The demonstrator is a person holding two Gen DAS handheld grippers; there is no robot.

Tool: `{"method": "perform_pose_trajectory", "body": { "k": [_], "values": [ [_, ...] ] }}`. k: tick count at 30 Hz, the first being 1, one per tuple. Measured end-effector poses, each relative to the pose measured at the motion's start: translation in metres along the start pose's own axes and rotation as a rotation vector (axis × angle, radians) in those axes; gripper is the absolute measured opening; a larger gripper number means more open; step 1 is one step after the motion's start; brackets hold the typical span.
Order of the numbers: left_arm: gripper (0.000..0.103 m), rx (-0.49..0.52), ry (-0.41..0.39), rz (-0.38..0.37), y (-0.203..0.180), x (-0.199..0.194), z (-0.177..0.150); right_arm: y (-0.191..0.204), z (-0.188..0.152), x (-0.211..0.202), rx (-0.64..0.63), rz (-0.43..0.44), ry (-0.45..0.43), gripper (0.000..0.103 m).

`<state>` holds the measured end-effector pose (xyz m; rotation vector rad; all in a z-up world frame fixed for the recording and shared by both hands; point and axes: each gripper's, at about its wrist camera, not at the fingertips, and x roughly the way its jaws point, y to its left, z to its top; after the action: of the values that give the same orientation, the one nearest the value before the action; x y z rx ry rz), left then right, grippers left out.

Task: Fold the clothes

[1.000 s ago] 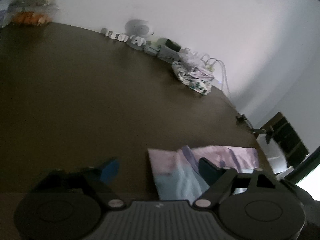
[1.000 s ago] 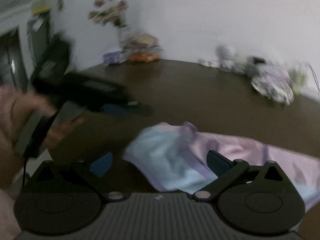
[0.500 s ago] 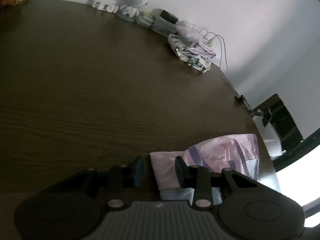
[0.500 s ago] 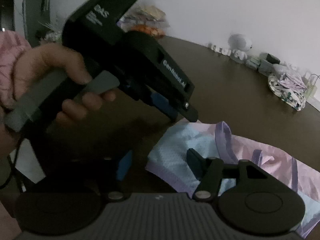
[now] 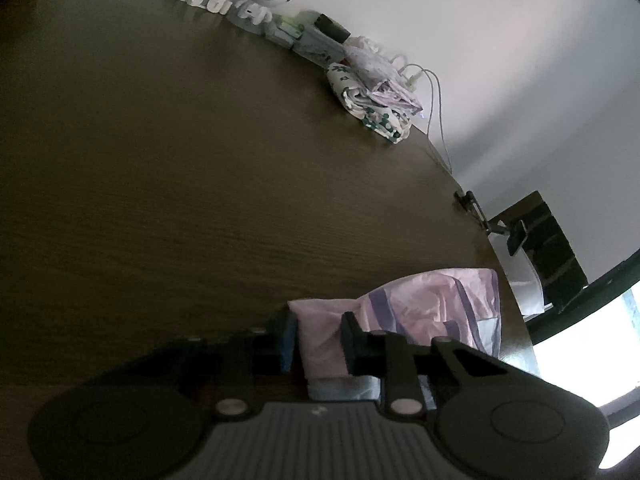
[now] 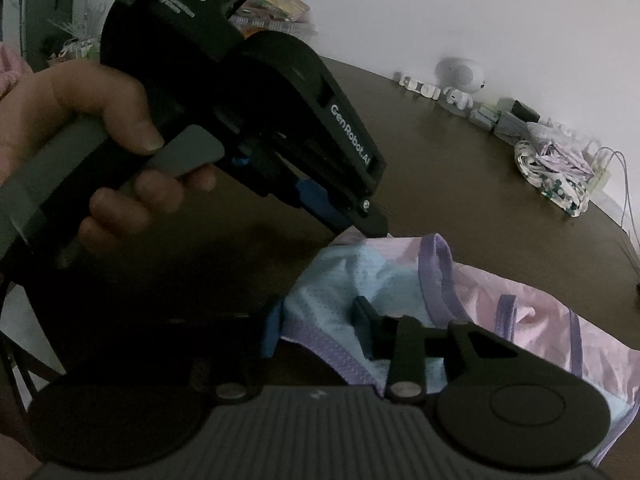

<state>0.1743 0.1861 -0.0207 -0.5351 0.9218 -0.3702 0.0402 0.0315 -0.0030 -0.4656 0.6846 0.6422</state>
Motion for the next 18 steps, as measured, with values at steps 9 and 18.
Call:
{"method": "perform_pose_trajectory", "body": {
  "k": [9,18],
  "values": [
    [0.001,-0.04,-0.038,0.028,0.003,0.004,-0.004,-0.01,-0.002,0.001,0.011,0.019,-0.01,0.012],
    [0.001,-0.016,-0.08,0.074,-0.022,-0.01,0.005,-0.052,-0.009,-0.015,0.248,0.163,-0.102,0.008]
  ]
}}
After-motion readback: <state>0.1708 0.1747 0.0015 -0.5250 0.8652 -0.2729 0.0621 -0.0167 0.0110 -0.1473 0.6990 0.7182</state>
